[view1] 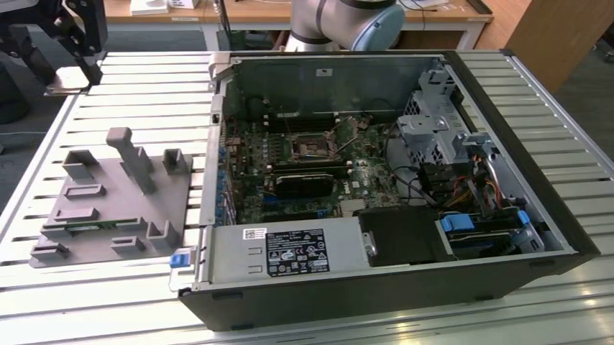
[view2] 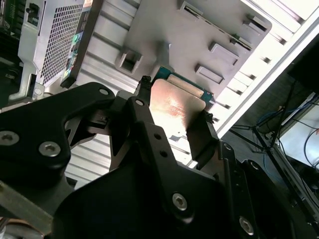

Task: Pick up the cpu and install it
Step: 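Pick up the cpu and move it towards the insertion slot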

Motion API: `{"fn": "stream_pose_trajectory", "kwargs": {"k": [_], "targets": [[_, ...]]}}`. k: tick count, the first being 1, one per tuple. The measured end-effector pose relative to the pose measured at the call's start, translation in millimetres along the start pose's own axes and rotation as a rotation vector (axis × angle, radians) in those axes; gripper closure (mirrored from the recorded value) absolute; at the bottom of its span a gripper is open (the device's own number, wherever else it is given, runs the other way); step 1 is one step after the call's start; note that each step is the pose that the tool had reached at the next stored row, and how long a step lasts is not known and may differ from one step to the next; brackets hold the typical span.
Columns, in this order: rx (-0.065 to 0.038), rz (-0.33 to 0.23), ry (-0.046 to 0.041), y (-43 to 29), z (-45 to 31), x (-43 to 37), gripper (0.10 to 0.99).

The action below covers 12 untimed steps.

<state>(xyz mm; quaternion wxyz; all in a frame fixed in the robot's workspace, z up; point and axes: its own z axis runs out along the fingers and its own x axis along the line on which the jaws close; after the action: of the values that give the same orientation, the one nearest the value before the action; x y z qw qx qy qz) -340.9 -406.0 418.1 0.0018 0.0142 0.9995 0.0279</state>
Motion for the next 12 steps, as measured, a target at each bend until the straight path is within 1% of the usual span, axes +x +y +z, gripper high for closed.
{"fn": "stream_pose_trajectory", "kwargs": {"k": [12], "targets": [[0.000, 0.000, 0.0000, 0.6, 0.0, -11.8, 0.545]]}}
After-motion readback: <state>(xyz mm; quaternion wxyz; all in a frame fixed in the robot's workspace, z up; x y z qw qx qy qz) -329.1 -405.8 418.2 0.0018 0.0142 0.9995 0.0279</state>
